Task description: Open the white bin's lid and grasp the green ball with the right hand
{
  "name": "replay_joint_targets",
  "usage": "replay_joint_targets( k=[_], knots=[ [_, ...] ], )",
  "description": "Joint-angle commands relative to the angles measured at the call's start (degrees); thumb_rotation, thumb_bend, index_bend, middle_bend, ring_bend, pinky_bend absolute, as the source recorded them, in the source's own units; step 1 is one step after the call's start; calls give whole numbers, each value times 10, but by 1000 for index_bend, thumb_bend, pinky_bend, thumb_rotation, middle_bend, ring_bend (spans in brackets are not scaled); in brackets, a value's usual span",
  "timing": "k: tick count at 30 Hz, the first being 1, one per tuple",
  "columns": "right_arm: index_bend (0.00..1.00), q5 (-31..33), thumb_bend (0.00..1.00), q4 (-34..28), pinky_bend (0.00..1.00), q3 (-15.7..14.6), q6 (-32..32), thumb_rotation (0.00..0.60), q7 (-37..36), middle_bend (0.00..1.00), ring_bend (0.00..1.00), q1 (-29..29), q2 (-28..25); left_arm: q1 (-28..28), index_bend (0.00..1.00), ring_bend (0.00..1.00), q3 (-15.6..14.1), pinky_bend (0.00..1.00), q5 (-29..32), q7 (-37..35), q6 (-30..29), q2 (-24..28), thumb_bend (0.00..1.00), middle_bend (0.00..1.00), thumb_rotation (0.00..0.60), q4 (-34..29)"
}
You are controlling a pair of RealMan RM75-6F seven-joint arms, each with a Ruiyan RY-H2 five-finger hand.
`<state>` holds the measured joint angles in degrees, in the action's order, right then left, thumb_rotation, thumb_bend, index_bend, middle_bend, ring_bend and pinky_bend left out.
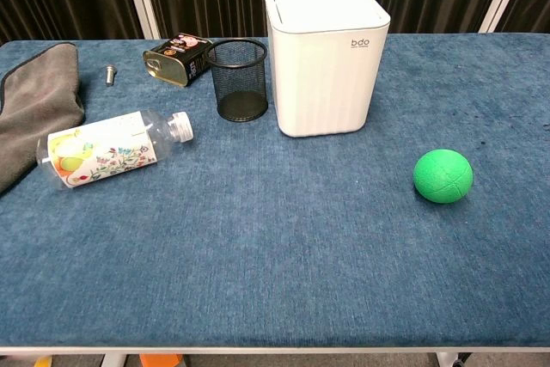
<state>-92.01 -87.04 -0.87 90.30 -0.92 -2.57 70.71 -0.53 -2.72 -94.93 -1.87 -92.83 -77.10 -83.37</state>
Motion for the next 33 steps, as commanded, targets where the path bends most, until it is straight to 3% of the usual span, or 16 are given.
replay_joint_targets(
  k=[1,16,21,27,33],
  knots=[
    [0,0,52,-1,0,0,1,600,1,0,0,-1,-2,0,172,33,0,134,1,0,-1,1,96,100,600,-1],
    [0,-31,51,-41,0,12,-7,600,37,0,0,28,-22,4,173,33,-2,134,-3,6,8,1,96,100,600,0],
    [0,-53,49,-121,0,52,-44,600,99,14,0,85,-55,8,172,33,0,134,-7,7,9,-3,96,101,600,-1],
    [0,16,51,-201,0,120,-171,600,176,108,0,187,-64,6,172,33,0,134,-3,8,9,-5,96,100,600,1],
    [0,88,61,-223,0,166,-252,600,235,232,0,272,-22,1,172,33,-1,134,9,-5,11,-8,95,100,600,14]
  ],
)
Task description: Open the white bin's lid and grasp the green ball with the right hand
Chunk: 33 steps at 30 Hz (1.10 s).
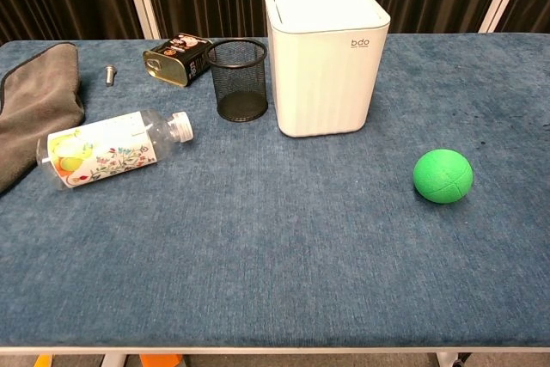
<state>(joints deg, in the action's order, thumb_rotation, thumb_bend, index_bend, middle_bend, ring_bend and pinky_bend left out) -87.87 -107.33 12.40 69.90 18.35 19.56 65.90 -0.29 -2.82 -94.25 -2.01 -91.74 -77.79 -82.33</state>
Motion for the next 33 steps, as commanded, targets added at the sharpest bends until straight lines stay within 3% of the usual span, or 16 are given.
replay_joint_targets(
  k=[1,7,18,33],
  knots=[
    [0,57,64,-18,0,36,-56,600,53,249,0,60,33,-2,172,33,0,134,3,-6,1,-1,95,100,600,6],
    [0,126,67,-4,0,51,-89,600,103,333,0,114,87,-2,173,33,0,134,7,-17,2,-5,95,100,600,19],
    [0,183,80,32,0,54,-105,600,145,328,0,178,145,-4,173,33,0,134,10,-30,1,-6,95,100,600,30],
    [0,233,82,68,0,24,-108,600,168,319,0,213,168,-8,172,33,0,134,15,-45,1,-7,96,100,600,44]
  ],
)
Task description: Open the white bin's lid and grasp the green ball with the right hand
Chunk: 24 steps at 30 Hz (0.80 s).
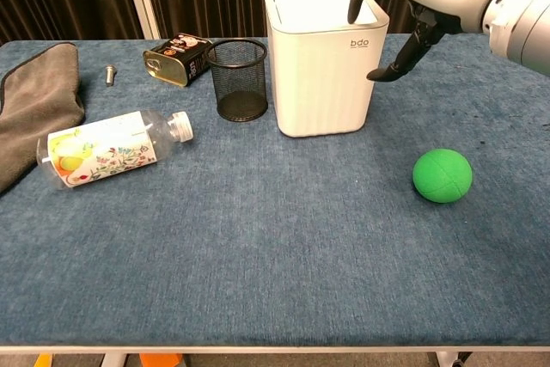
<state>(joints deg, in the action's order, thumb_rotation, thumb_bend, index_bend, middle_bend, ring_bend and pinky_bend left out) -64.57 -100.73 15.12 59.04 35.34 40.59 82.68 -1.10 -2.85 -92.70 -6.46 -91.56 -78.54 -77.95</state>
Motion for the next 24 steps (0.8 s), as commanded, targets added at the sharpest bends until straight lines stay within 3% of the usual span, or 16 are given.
replay_joint_targets(
  k=[1,6,10,13,17,21,24],
  knots=[
    [0,-1,82,1,0,-4,3,600,-3,316,0,3,0,0,172,33,0,134,-1,0,-1,0,96,100,600,0],
    [0,-32,82,-18,0,2,37,600,-32,264,0,-4,-10,1,172,33,1,134,-2,1,-1,1,96,100,600,-3],
    [0,-84,82,-46,0,-7,83,600,-59,120,0,-29,-37,0,173,33,1,134,-1,1,-1,1,96,101,600,-3],
    [0,-129,82,-70,0,-37,114,600,-79,72,0,-61,-70,0,173,33,1,134,-2,0,-2,0,96,100,600,-3],
    [0,-171,82,-79,0,-109,135,600,-85,66,0,-114,-114,1,175,33,1,134,-4,3,-1,0,95,100,600,-5],
    [0,-174,79,-66,0,-164,123,600,-120,63,0,-150,-131,4,185,33,1,134,-8,10,0,0,96,100,600,-10],
    [0,-166,79,-43,0,-183,100,600,-151,65,0,-159,-129,5,186,33,2,134,-10,15,-1,-1,96,100,600,-15]
  ],
)
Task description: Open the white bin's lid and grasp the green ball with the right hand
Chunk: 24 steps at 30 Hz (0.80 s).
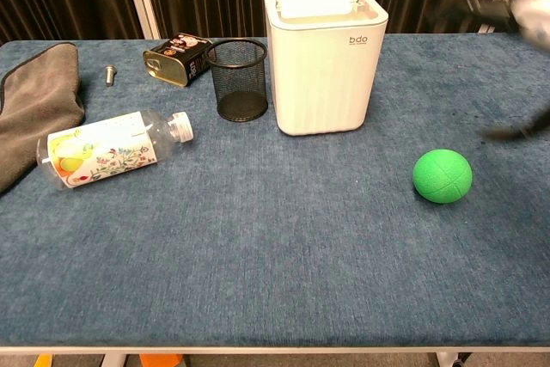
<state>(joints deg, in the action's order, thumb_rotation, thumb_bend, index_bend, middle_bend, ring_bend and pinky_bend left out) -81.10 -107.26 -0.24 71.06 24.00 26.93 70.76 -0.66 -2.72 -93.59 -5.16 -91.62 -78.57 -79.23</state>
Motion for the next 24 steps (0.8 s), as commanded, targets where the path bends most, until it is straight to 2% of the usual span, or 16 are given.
replay_joint_targets(
  k=[1,6,9,11,15,19,24],
  knots=[
    [0,2,80,30,0,-33,-27,600,-40,64,0,-24,-6,1,186,33,1,134,-2,4,0,-1,95,100,600,-4],
    [0,23,80,63,15,-30,-69,600,-29,57,0,-14,25,3,186,33,-1,134,2,16,7,1,96,100,600,-11],
    [0,58,82,59,50,-20,-100,600,10,49,0,1,39,2,186,33,1,134,8,16,10,2,96,100,600,-13],
    [0,84,92,58,98,-11,-117,600,42,55,0,13,51,1,186,33,1,134,9,15,9,2,96,100,600,-13],
    [24,115,152,66,271,0,-130,600,90,96,7,31,74,0,186,33,0,134,12,12,12,1,96,100,600,-8],
    [215,135,237,63,477,7,-127,600,111,188,124,36,89,-1,187,33,-1,134,14,5,14,-1,95,100,600,-2],
    [465,150,301,65,642,7,-128,600,130,332,294,42,101,-3,187,33,-2,134,15,-1,12,-3,96,100,600,5]
  ],
)
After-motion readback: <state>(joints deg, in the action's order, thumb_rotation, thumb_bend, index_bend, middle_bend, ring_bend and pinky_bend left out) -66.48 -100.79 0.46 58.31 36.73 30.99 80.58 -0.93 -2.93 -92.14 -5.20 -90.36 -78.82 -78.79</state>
